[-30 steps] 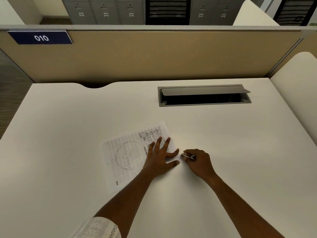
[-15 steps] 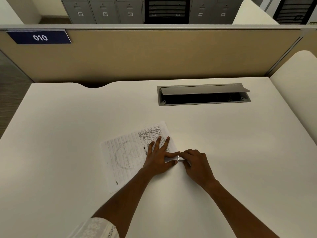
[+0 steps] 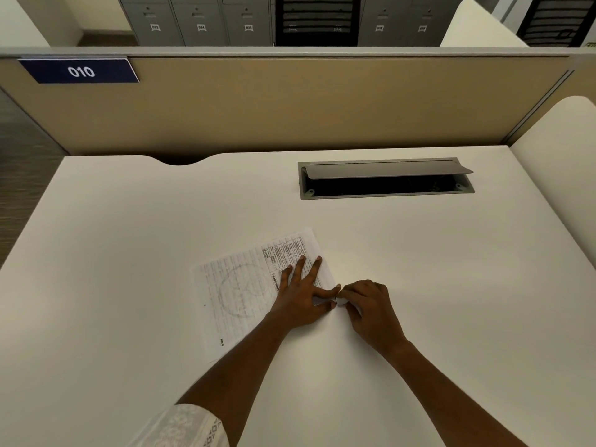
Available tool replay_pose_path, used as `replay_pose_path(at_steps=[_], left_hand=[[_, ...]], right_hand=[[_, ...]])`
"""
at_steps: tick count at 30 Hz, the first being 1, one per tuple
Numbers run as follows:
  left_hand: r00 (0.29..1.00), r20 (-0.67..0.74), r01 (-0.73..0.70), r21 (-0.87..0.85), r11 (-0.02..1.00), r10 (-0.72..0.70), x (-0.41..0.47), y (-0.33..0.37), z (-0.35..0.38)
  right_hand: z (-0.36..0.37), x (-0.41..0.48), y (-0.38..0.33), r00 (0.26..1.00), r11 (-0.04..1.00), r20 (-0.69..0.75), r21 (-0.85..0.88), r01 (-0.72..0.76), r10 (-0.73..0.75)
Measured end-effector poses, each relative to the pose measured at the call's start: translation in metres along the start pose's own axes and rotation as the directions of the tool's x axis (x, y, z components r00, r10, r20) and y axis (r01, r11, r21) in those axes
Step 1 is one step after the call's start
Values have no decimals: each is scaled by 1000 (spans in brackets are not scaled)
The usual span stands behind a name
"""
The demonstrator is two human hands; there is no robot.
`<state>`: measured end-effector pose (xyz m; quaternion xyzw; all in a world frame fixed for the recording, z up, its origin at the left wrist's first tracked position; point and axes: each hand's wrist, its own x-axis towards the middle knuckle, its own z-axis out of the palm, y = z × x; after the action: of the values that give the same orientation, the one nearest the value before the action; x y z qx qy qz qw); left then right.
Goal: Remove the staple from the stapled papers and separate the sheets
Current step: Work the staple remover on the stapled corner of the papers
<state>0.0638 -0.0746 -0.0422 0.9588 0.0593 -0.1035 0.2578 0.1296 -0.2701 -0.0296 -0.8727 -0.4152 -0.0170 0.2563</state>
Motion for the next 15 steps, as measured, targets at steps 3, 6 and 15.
replay_pose_path(at_steps=[3,6,15], left_hand=[[1000,-6,-3,1,1000,3,0,0,0],[1000,6,1,-1,1000,-1,0,0,0],[1000,13,-2,13,1000,2,0,-1,1]], right_hand=[[3,-2,0,998,998,-27,-34,48,-49],[4,-5,0,994,995,-61,-55,86,-89],[7,-7,2,986,996,-145,58,-71,79]])
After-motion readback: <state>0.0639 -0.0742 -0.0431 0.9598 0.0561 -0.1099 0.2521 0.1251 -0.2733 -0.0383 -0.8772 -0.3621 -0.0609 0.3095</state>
